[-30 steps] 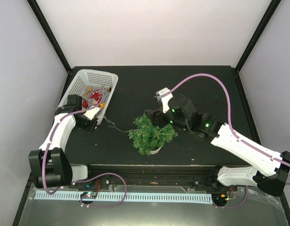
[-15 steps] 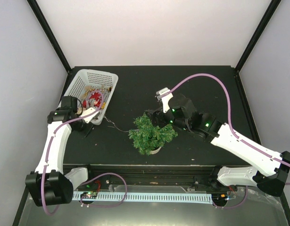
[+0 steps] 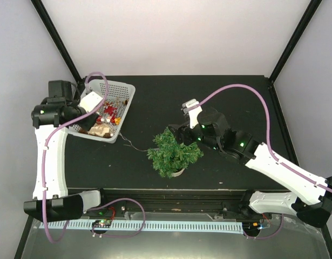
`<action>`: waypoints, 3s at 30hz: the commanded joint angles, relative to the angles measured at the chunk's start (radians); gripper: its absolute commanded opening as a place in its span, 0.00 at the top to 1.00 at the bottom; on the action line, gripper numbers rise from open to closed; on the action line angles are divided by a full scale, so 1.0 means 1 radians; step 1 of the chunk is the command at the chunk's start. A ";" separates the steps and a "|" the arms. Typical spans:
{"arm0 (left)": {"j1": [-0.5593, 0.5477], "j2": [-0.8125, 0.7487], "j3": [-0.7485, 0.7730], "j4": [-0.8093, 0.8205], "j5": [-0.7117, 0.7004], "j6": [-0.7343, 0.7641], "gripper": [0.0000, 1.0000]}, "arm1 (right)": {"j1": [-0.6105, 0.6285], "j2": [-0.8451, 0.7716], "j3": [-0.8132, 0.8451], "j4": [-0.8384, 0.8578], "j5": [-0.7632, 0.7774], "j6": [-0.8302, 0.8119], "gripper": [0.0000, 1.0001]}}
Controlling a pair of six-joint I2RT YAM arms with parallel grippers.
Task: Decorate the small christmas tree
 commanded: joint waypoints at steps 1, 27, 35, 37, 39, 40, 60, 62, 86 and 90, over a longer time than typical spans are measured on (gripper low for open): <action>0.002 0.038 0.184 -0.131 0.123 0.046 0.98 | -0.005 -0.044 -0.012 0.023 0.024 -0.012 0.21; -0.293 0.213 0.768 -0.148 0.112 -0.144 0.98 | -0.005 0.126 0.276 -0.019 -0.123 -0.205 0.19; -0.352 0.213 0.775 -0.055 0.059 -0.197 0.98 | -0.004 0.305 0.401 0.018 -0.307 -0.232 0.11; -0.360 0.215 0.779 -0.041 0.048 -0.207 0.98 | -0.004 0.365 0.434 0.013 -0.331 -0.235 0.10; -0.368 0.221 0.791 -0.036 0.045 -0.212 0.98 | -0.003 0.413 0.467 0.000 -0.346 -0.241 0.09; -0.372 0.224 0.798 -0.037 0.046 -0.214 0.98 | -0.003 0.435 0.480 -0.006 -0.351 -0.243 0.09; -0.391 0.200 0.792 -0.049 0.047 -0.206 0.98 | -0.013 0.696 0.666 0.079 -0.252 -0.190 0.21; -0.391 0.196 0.781 -0.047 0.044 -0.205 0.98 | -0.019 0.697 0.662 0.098 -0.257 -0.181 0.38; -0.390 0.149 0.279 0.234 -0.011 -0.276 0.98 | -0.062 0.435 0.485 0.117 -0.110 -0.192 0.99; -0.391 0.123 0.176 0.285 0.042 -0.281 0.98 | -0.070 0.450 0.505 0.128 -0.081 -0.170 0.99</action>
